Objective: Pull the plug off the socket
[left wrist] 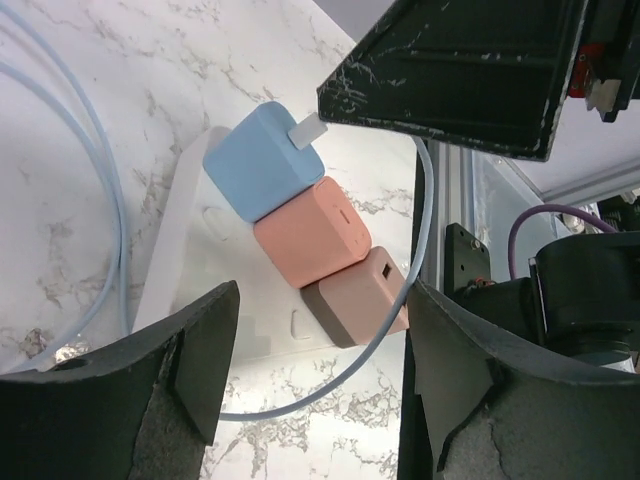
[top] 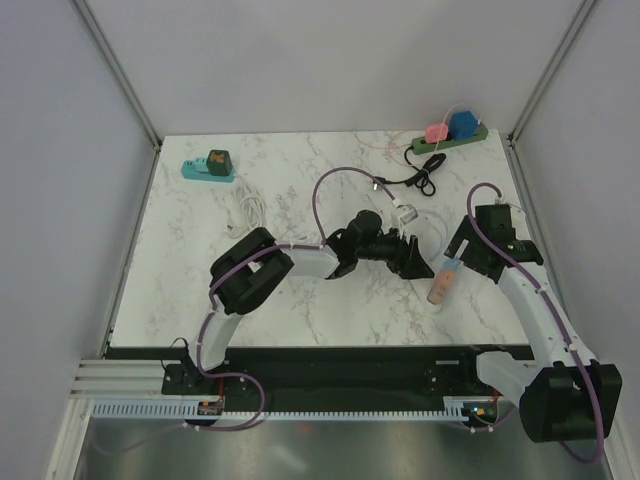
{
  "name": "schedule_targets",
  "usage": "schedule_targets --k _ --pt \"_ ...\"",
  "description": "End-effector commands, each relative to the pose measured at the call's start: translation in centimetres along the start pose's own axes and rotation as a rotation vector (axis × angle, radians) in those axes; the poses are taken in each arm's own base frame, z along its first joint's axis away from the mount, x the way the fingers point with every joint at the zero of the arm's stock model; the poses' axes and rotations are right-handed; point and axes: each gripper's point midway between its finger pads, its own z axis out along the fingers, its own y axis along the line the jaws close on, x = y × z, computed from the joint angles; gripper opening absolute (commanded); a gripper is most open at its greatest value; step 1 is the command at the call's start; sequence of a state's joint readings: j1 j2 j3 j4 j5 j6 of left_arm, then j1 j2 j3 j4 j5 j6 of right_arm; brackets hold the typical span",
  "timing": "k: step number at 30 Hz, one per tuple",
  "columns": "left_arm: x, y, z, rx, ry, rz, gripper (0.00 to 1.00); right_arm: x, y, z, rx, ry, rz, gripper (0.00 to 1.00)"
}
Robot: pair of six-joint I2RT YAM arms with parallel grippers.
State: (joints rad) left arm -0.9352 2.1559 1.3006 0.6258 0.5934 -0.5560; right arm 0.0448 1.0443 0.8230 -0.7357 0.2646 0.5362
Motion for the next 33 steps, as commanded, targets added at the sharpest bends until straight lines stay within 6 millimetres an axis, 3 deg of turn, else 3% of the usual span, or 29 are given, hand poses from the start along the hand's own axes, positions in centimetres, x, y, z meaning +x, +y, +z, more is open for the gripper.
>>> schedule_targets --k 1,2,5,10,14,21,33 --pt "-0.9 1.0 -0.2 -0.042 -0.019 0.040 0.74 0.1 1.4 -0.5 -0.076 0.050 -0.047 0.98" --pt "-0.3 1.4 -0.6 -0.060 -0.020 0.035 0.74 0.1 1.6 -0.4 -0.084 0.054 -0.064 0.98" --pt "-1.0 1.9 -1.1 -0.087 -0.045 0.031 0.75 0.5 1.9 -0.2 -0.104 0.076 -0.076 0.98" --pt "-0.4 4.7 -1.5 -0.127 -0.016 -0.118 0.75 1.0 2.1 0.0 -0.112 0.104 -0.088 0.98" --pt "0.0 5.5 -1.7 -0.111 0.001 -0.208 0.71 1.2 2.6 -0.1 -0.144 0.106 -0.097 0.98" --pt "0.8 6.1 -1.8 -0.145 0.033 -0.222 0.73 1.5 2.6 0.2 -0.145 0.121 -0.101 0.98" --pt "2.5 4.8 -0.7 -0.109 0.102 -0.219 0.72 1.8 2.8 0.5 -0.153 0.134 -0.110 0.98"
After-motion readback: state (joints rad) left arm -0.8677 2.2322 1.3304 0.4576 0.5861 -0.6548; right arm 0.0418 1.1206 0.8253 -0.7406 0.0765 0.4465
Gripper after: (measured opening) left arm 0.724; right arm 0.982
